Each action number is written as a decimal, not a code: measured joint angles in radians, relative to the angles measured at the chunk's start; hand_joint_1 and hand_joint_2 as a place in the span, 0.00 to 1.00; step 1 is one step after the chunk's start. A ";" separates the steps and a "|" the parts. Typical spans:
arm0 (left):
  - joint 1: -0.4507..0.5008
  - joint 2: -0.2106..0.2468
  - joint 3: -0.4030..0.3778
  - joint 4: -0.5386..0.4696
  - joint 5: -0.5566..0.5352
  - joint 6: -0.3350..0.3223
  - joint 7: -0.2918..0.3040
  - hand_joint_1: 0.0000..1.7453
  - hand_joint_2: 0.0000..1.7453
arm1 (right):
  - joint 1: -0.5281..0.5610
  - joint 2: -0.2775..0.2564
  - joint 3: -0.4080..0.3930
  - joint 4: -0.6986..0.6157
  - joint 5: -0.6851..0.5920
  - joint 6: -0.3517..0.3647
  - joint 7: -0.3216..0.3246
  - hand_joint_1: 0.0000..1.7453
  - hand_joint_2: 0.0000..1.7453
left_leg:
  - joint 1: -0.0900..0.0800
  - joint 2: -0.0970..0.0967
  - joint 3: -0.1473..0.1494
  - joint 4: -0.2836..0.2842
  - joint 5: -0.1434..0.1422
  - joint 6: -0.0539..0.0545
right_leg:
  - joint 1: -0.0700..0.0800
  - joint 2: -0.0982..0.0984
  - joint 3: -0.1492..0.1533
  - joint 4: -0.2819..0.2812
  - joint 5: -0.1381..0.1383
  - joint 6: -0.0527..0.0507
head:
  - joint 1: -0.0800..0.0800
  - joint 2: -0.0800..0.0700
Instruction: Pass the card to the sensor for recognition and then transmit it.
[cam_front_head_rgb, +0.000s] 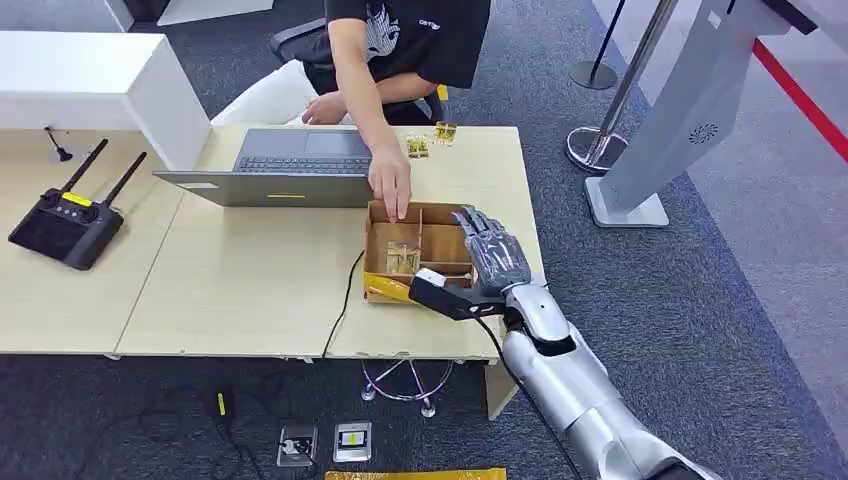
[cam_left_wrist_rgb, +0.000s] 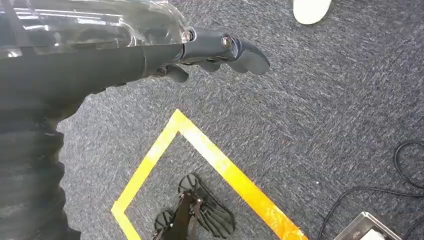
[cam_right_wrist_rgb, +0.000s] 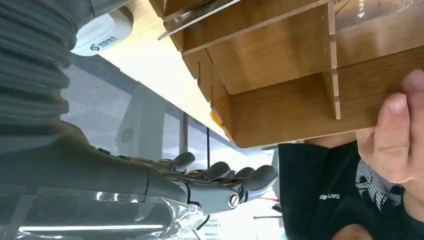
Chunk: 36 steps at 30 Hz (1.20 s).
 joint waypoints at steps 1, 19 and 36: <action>0.000 0.000 0.000 0.000 0.000 0.000 0.000 0.00 1.00 | 0.000 0.000 0.000 0.000 0.000 0.000 0.000 0.00 1.00 | 0.000 0.000 0.000 0.000 0.000 0.000 | 0.000 0.000 0.000 0.000 0.000 0.000 | 0.000 0.000; 0.000 0.000 0.000 0.000 0.000 -0.005 0.000 0.00 1.00 | 0.000 0.000 0.002 0.006 0.008 0.011 -0.005 1.00 1.00 | 0.000 0.000 0.000 0.000 0.000 0.000 | 0.000 0.000 0.000 0.000 0.000 0.000 | 0.000 0.000; 0.000 0.005 0.000 0.000 0.003 -0.005 0.000 0.00 1.00 | 0.000 0.000 0.004 0.009 0.008 0.042 -0.004 1.00 1.00 | 0.000 0.000 0.000 0.000 0.000 0.000 | 0.000 0.000 0.000 0.000 0.000 0.000 | 0.000 0.000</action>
